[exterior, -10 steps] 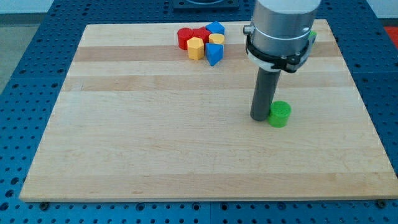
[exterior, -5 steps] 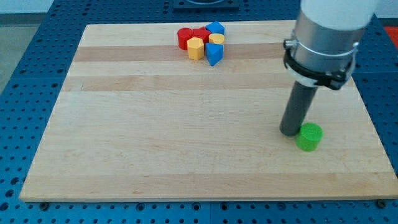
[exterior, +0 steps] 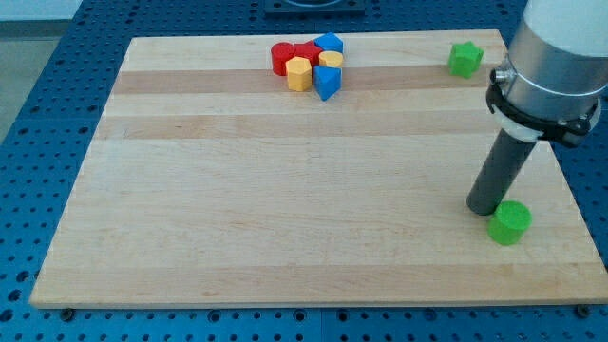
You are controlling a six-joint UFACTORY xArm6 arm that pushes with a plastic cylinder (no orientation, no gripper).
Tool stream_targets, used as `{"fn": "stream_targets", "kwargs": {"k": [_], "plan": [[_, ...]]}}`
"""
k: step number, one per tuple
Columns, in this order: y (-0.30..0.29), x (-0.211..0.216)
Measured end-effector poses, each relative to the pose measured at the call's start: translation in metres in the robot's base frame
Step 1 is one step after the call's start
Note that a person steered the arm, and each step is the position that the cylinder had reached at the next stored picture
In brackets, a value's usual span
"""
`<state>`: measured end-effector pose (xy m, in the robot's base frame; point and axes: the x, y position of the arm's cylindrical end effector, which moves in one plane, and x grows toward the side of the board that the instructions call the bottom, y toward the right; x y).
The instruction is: Move the green circle to the bottom right of the board
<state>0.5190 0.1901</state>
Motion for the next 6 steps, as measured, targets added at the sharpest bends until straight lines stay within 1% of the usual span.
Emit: {"fn": "stream_targets", "kwargs": {"k": [4,6], "plan": [[0.017,0.000],[0.036,0.001]]}}
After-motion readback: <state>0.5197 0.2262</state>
